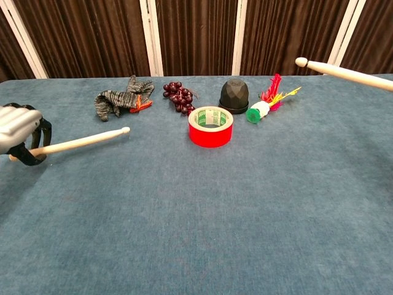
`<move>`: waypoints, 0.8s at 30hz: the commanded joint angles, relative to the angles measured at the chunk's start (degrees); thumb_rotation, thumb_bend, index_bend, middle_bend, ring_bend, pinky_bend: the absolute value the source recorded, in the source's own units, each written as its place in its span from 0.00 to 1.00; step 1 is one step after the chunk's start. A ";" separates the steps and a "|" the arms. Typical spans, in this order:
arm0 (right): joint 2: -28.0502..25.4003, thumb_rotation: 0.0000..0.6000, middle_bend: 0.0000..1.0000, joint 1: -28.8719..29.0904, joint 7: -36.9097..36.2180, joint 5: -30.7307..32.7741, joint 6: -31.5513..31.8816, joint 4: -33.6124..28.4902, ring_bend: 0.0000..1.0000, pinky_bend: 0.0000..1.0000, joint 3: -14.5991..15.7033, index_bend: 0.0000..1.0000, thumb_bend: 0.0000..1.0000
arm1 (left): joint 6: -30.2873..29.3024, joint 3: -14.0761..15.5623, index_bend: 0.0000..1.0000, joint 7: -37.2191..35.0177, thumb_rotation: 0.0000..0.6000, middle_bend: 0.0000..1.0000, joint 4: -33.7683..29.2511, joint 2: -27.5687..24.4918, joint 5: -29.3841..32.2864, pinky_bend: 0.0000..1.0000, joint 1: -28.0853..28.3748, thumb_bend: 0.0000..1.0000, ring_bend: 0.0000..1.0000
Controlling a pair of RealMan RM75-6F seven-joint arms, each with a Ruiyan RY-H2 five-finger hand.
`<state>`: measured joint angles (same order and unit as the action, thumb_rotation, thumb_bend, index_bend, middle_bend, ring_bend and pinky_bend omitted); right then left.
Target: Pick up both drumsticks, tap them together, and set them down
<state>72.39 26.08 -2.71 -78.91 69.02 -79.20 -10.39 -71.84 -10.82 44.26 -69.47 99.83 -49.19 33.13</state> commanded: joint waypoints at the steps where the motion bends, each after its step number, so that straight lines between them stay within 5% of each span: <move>1: -0.09 1.00 0.63 0.03 0.03 0.09 -0.02 -0.15 0.41 0.02 -0.11 0.78 0.46 | -0.71 0.61 0.58 -2.49 1.00 0.58 -1.12 -2.08 -2.43 0.00 -1.02 0.58 0.08; 8: -0.17 1.00 0.63 -0.13 -0.63 0.49 0.56 -0.54 0.42 0.02 -0.68 0.78 0.46 | -1.95 1.15 0.58 -6.50 1.00 0.58 -3.26 -5.98 -6.40 0.00 -2.69 0.58 0.08; 24: -2.52 1.00 0.63 3.02 -0.86 5.31 -4.80 -4.29 0.42 0.02 -4.22 0.78 0.46 | -10.00 0.97 0.58 -27.07 1.00 0.59 -8.79 -12.04 -26.32 0.00 -3.53 0.58 0.08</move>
<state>70.25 28.59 -4.03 -74.06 64.77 -82.94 -14.15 -81.12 -9.54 17.72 -77.19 88.45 -74.21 29.22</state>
